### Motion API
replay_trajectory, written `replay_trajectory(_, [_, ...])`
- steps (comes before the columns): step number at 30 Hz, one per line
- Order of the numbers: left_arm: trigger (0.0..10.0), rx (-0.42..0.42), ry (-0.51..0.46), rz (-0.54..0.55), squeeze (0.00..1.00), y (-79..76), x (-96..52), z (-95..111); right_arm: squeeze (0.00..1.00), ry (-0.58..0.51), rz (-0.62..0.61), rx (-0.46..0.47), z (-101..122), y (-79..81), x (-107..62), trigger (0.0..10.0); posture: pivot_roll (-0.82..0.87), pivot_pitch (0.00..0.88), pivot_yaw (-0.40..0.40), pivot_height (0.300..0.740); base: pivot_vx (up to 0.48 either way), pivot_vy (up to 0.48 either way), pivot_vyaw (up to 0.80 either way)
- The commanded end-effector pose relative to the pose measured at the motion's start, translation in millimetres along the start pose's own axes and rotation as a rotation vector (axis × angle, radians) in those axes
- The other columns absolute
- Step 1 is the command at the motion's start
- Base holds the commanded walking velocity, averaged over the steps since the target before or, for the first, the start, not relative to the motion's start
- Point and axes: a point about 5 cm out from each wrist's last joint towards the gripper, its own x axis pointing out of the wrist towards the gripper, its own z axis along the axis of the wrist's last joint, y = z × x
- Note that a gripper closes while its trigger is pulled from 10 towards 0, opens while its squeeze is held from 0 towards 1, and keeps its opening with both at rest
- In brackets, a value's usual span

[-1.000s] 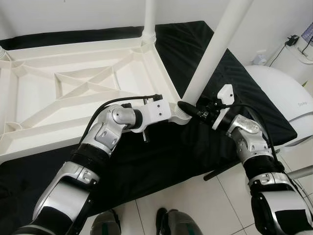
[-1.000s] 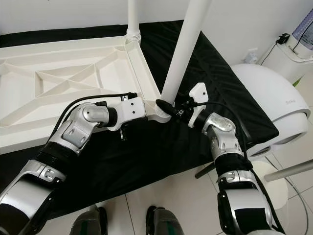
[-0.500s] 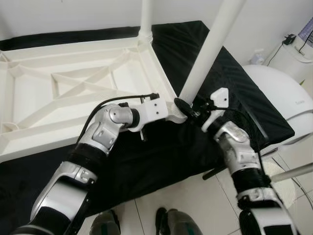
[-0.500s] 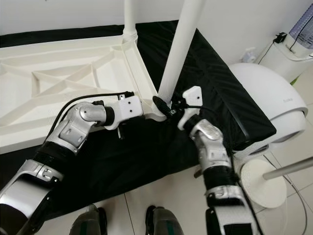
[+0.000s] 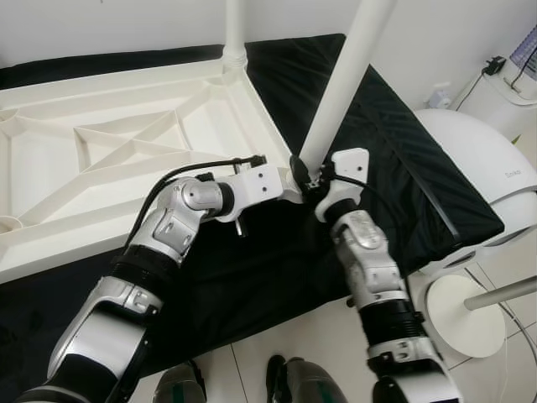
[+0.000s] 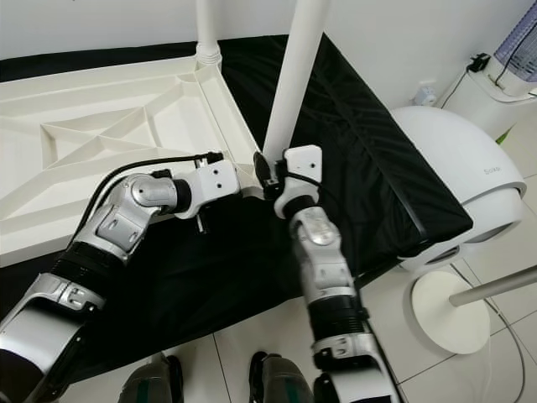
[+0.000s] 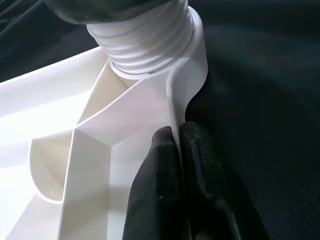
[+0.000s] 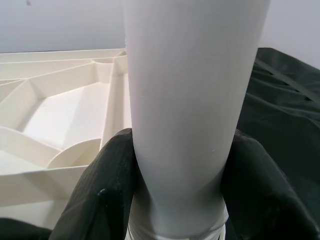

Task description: Building children table

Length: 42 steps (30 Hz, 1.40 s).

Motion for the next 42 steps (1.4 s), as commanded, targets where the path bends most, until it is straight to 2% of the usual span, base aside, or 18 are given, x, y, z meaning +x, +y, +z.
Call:
replay_trajectory(1, [10.0, 0.020, 0.022, -0.012, 0.00, -12.5, 6.5, -3.5, 0.00, 0.020, -0.032, 0.016, -3.1, 4.0, 1.8, 10.0, 0.00, 0.128, -0.053, 0.740, 0.000, 0.000, 0.00])
replay_trajectory(2, [10.0, 0.021, 0.021, -0.013, 0.00, -12.9, 6.9, -3.3, 0.00, 0.027, -0.087, 0.019, -3.9, 4.6, 3.8, 10.0, 0.00, 0.128, -0.053, 0.740, 0.000, 0.000, 0.00])
replay_trajectory(6, [10.0, 0.021, 0.017, -0.011, 0.00, -12.7, 7.4, -2.0, 0.00, 0.036, -0.152, 0.008, -3.0, 7.3, 8.1, 10.0, 0.00, 0.128, -0.054, 0.740, 0.000, 0.000, 0.00])
replay_trajectory(15, [10.0, 0.021, 0.017, -0.006, 0.00, -12.8, 7.1, -2.5, 0.00, 0.042, -0.221, 0.002, -2.1, 3.4, 5.8, 10.0, 0.00, 0.125, -0.054, 0.740, 0.000, 0.000, 0.00])
replay_trajectory(16, [10.0, 0.022, 0.019, -0.007, 0.00, -13.1, 6.9, -2.8, 0.16, 0.044, -0.236, 0.004, -3.8, -1.1, 4.4, 10.0, 0.01, 0.122, -0.055, 0.740, 0.000, 0.000, 0.00])
replay_trajectory(17, [10.0, 0.023, 0.018, -0.007, 0.00, -13.2, 6.9, -2.6, 1.00, 0.045, -0.224, 0.015, -4.0, -2.3, 4.2, 10.0, 0.01, 0.121, -0.055, 0.740, 0.000, 0.000, 0.00])
replay_trajectory(25, [10.0, 0.027, 0.014, -0.009, 0.00, -14.6, 7.6, -1.9, 1.00, 0.026, -0.188, 0.015, -2.8, -6.2, 2.5, 10.0, 0.01, 0.113, -0.055, 0.740, 0.000, 0.000, 0.00])
replay_trajectory(28, [10.0, 0.030, 0.013, -0.011, 0.00, -15.4, 8.0, -1.5, 1.00, 0.014, -0.134, 0.005, -1.8, -10.6, 1.9, 10.0, 0.01, 0.109, -0.054, 0.740, 0.000, 0.000, 0.00])
replay_trajectory(29, [10.0, 0.030, 0.012, -0.012, 0.00, -15.8, 8.2, -1.4, 0.00, 0.008, -0.103, 0.009, -1.1, -11.6, 1.7, 10.0, 0.01, 0.105, -0.055, 0.740, 0.000, 0.000, 0.00])
replay_trajectory(33, [10.0, 0.031, 0.012, -0.014, 0.00, -16.3, 8.7, -1.1, 0.00, 0.001, -0.021, 0.025, 0.0, -12.7, 1.9, 10.0, 0.01, 0.103, -0.056, 0.740, 0.000, 0.000, 0.00])
replay_trajectory(37, [10.0, 0.034, 0.009, -0.015, 0.00, -16.3, 9.0, -0.4, 0.00, 0.000, 0.182, 0.010, 2.5, -16.9, 2.0, 10.0, 0.01, 0.092, -0.057, 0.740, 0.000, 0.000, 0.00])
replay_trajectory(42, [10.0, 0.035, 0.008, -0.014, 0.00, -16.2, 9.0, -0.2, 0.00, 0.006, 0.277, -0.017, 3.8, -22.0, 1.4, 10.0, 0.01, 0.089, -0.058, 0.740, 0.000, 0.000, 0.00])
